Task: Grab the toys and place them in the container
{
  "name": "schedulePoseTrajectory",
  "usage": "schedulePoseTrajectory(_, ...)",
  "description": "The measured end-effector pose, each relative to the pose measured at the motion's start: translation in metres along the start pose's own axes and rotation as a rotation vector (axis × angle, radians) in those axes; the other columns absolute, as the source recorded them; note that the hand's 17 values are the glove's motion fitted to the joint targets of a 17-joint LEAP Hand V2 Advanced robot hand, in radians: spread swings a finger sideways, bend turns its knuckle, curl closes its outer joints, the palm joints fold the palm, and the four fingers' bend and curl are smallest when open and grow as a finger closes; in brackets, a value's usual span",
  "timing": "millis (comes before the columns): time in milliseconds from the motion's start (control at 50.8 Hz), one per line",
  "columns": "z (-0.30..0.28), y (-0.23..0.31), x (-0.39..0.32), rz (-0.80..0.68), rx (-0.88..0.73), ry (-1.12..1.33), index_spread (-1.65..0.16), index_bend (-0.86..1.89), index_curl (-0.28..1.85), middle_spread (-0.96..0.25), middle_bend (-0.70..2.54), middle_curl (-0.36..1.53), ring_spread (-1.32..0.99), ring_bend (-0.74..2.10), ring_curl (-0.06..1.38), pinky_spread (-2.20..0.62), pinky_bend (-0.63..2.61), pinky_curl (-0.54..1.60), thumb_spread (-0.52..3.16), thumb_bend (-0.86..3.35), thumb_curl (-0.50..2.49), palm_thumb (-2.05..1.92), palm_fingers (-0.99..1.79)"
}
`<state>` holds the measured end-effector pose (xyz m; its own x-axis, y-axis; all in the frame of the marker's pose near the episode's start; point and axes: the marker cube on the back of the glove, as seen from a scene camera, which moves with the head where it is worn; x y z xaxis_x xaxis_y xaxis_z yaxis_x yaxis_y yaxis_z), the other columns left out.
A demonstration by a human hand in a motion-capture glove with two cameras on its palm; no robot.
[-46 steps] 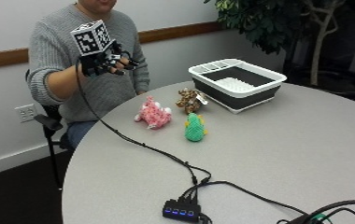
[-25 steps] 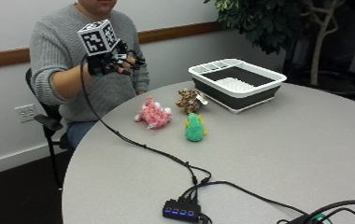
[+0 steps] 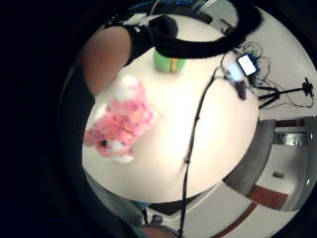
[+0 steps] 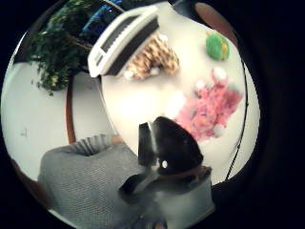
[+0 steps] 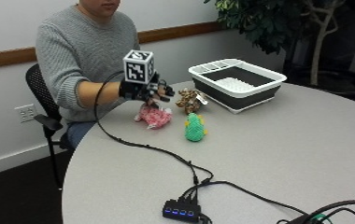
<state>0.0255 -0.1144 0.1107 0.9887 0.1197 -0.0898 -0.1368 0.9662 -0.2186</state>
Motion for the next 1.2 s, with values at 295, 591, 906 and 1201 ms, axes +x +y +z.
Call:
schedulePoseTrajectory(295,0.088,0.014,-0.013,-0.034,-0.278,0.171,-0.41,0.28,0.36,-0.17,0.19,0.23,-0.05,0.07,0.07,0.06,1.09,0.4,1.18,-0.02,0.24,-0.01,-0.05)
schedulePoseTrajectory(591,0.07,0.01,0.001,-0.034,0.185,0.011,-0.44,0.29,0.36,-0.22,0.36,0.29,-0.28,0.62,0.17,-0.21,1.04,0.34,1.22,0.18,0.4,0.41,0.86)
schedulePoseTrajectory(906,-0.103,0.011,0.03,-0.015,0.519,-0.013,-0.4,0.39,0.53,-0.24,0.55,0.43,-0.53,0.76,0.31,-0.33,1.06,0.42,0.97,0.19,0.59,0.58,1.03)
schedulePoseTrajectory(1201,-0.153,-0.123,-0.188,-0.335,0.451,-0.158,-0.39,0.4,0.63,-0.24,0.69,0.54,-0.62,0.77,0.36,-0.34,1.07,0.45,0.87,0.13,0.7,0.57,0.97)
